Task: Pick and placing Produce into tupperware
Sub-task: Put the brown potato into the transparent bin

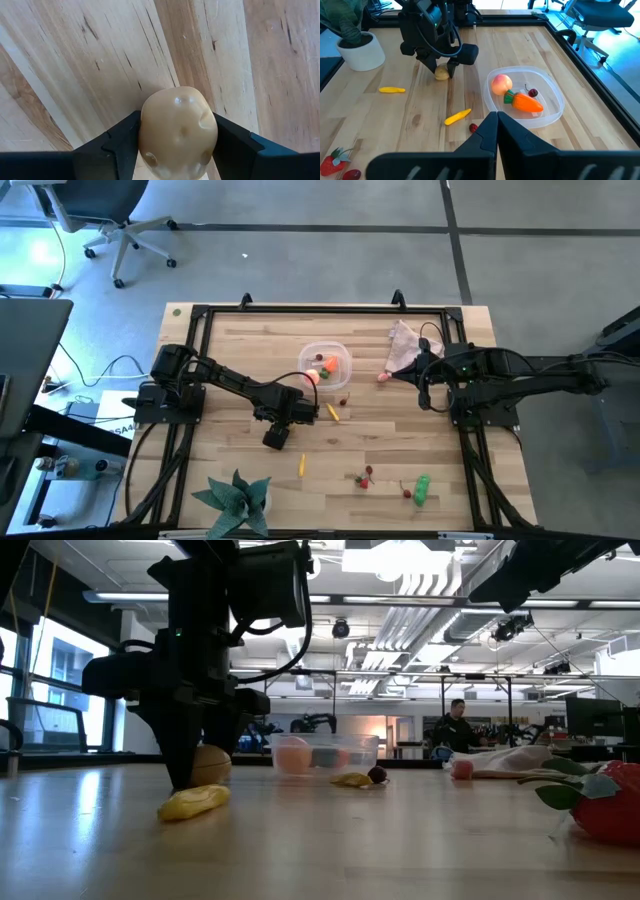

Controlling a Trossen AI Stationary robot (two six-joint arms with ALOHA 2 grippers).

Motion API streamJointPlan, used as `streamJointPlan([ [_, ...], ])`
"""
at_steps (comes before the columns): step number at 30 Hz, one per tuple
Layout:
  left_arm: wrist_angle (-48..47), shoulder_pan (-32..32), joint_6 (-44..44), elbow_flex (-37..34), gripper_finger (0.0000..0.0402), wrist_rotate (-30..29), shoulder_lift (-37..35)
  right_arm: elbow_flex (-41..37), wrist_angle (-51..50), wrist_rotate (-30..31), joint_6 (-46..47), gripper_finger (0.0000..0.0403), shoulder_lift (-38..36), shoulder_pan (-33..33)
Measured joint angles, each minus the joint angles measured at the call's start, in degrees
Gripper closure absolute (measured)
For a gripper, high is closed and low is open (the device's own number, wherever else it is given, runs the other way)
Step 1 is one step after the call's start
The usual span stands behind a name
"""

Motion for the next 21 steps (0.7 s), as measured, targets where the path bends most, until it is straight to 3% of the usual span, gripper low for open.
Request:
streamJointPlan([
  [7,-1.88,-0.01,0.31,1.43,0.0201,-0.91,0.08,0.00,0.00,0.00,0.01,0.0402,0.01,0.00],
  [10,-6.29,-0.04,3.40,4.67,0.0201,-6.29,-0.79,0.00,0.00,0.00,0.00,0.0402,0.00,0.00],
  [17,-22.64,2.68,13.39,16.98,0.0201,-13.47,-3.47,-0.02,-0.49,0.00,0.00,0.0402,0.01,-0.02],
  [21,-26.31,8.13,25.08,22.75,0.0201,-16.30,-3.61,-0.02,-0.93,0.00,0.02,0.0402,0.02,0.00],
])
